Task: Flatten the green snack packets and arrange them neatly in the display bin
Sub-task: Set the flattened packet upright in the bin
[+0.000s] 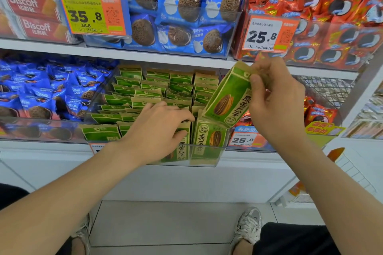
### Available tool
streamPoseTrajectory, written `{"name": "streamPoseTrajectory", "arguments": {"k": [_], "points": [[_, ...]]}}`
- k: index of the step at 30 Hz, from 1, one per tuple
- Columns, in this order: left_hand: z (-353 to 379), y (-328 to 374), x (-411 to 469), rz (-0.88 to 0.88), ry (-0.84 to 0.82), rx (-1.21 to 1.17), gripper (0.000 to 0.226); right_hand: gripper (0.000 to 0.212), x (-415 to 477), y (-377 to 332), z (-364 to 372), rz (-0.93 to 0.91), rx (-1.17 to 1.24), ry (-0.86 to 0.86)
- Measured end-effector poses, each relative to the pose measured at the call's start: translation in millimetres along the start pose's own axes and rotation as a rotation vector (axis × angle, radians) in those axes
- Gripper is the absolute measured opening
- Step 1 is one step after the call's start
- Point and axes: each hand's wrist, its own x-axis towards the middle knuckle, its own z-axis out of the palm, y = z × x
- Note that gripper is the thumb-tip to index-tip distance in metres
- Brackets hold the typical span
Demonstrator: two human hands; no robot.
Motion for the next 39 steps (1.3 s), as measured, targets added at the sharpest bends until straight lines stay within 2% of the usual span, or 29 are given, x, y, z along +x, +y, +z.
{"name": "streamPoseTrajectory", "arguments": {"k": [2, 4, 6, 7, 11, 13, 16, 17, 19, 21, 23, 26, 30, 32, 36, 39], "points": [[1, 3, -2, -0.021, 0.047, -0.082, 0.05, 0.014, -2, -4, 1, -0.005, 0.022, 0.07], [0, 8, -3, -0.062, 0.134, -0.251, 0.035, 0.017, -3, -7, 4, -0.001, 0.058, 0.104], [-4, 12, -2, -0.105, 0.251, -0.444, 0.018, 0.017, -4, -10, 9, 0.007, 0.111, 0.042], [-7, 15, -1, -0.117, 0.288, -0.557, 0.02, 0.018, -6, -13, 12, 0.008, 0.132, -0.007], [-19, 29, 2, -0.17, 0.196, -0.966, 0.02, 0.021, -14, -26, 23, 0.031, 0.199, -0.124], [-20, 31, 4, -0.234, 0.197, -1.043, 0.018, 0.02, -13, -32, 26, 0.15, 0.287, -0.129], [-20, 29, 7, -0.397, 0.273, -1.244, 0.02, 0.016, -5, -44, 22, 0.529, 0.678, -0.133], [-21, 29, 7, -0.462, 0.294, -1.335, 0.021, 0.016, -3, -47, 19, 0.636, 0.795, -0.175], [-23, 30, 7, -0.536, 0.301, -1.468, 0.022, 0.018, -3, -49, 15, 0.7, 0.865, -0.328], [-24, 31, 5, -0.522, 0.288, -1.474, 0.017, 0.021, -9, -47, 16, 0.709, 0.914, -0.449], [-25, 31, 2, -0.501, 0.297, -1.403, 0.013, 0.026, -13, -47, 18, 0.739, 0.938, -0.483], [-26, 28, 1, -0.48, 0.305, -1.241, 0.013, 0.025, -14, -49, 18, 0.729, 0.859, -0.451], [-28, 30, -2, -0.4, 0.256, -1.149, 0.008, 0.025, -14, -54, 17, 0.703, 0.848, -0.406], [-30, 34, -5, -0.354, 0.192, -1.178, 0.009, 0.025, -14, -55, 18, 0.663, 0.836, -0.387], [-33, 38, -6, -0.315, 0.115, -1.311, 0.029, 0.029, -15, -49, 19, 0.536, 0.663, -0.393], [-33, 39, -5, -0.296, 0.079, -1.317, 0.02, 0.036, -17, -43, 19, 0.531, 0.634, -0.424]]}}
